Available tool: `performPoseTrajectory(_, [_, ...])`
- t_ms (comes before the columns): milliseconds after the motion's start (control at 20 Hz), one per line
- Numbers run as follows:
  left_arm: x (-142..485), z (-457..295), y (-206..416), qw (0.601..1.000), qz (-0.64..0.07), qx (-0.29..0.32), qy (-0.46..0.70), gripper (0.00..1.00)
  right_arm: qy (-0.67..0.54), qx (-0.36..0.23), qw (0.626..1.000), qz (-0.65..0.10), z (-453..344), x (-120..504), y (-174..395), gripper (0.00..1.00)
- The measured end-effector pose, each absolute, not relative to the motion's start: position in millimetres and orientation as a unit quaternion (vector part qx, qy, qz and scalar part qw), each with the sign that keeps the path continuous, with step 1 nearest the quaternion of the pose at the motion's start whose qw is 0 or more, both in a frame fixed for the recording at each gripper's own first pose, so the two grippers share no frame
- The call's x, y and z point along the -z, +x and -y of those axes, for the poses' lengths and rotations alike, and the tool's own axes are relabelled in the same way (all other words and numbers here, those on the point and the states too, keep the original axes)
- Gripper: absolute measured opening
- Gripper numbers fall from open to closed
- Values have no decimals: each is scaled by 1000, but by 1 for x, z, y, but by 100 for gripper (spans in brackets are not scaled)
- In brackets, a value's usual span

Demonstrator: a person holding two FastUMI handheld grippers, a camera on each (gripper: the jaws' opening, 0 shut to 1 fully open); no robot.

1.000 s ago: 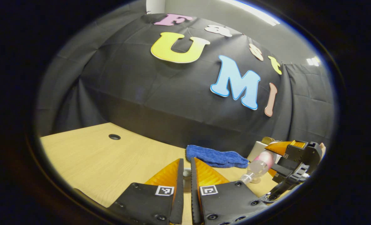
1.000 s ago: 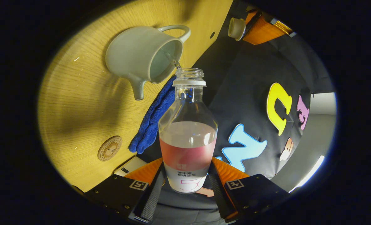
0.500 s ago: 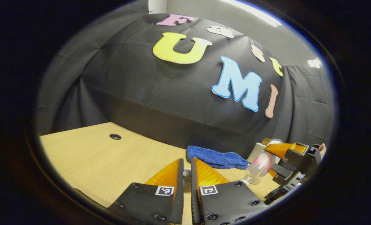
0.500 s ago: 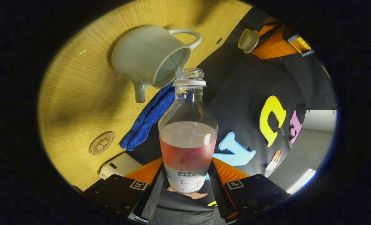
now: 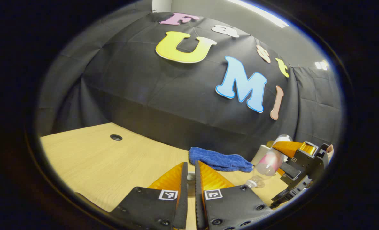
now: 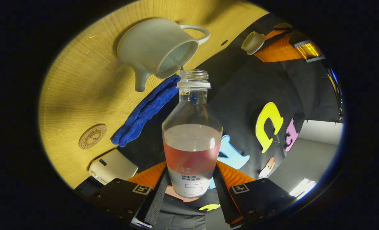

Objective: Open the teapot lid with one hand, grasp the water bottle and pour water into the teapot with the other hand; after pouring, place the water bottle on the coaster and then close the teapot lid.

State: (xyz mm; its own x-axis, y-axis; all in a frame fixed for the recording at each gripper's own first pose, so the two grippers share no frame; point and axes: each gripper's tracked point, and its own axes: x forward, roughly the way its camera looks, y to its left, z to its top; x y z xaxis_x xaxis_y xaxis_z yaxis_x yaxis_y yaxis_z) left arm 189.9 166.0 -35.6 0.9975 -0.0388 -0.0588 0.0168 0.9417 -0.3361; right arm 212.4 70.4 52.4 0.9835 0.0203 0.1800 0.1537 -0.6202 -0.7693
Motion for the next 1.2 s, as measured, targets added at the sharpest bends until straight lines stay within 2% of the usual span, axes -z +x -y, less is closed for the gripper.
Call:
performPoseTrajectory(250, [37, -166, 191, 984, -34, 14, -172, 19, -866, 57, 497, 22, -57, -38, 214, 76])
performPoseTrajectory(400, [39, -166, 191, 984, -36, 14, -173, 16, -814, 26, 580, -18, -45, -13, 214, 75])
performPoseTrajectory(500, [39, -166, 193, 984, -38, 13, -171, 16, -771, 8, 635, -44, -38, 3, 212, 76])
performPoseTrajectory(550, [43, -166, 192, 985, -39, 12, -170, 19, -751, 3, 659, -55, -34, 8, 211, 76])
performPoseTrajectory(950, [50, -163, 193, 985, -50, 15, -164, 16, -574, -42, 809, -119, -14, 40, 208, 76])
performPoseTrajectory(1200, [48, -153, 192, 986, -50, 25, -160, 19, -461, -38, 875, -143, 11, 46, 214, 76])
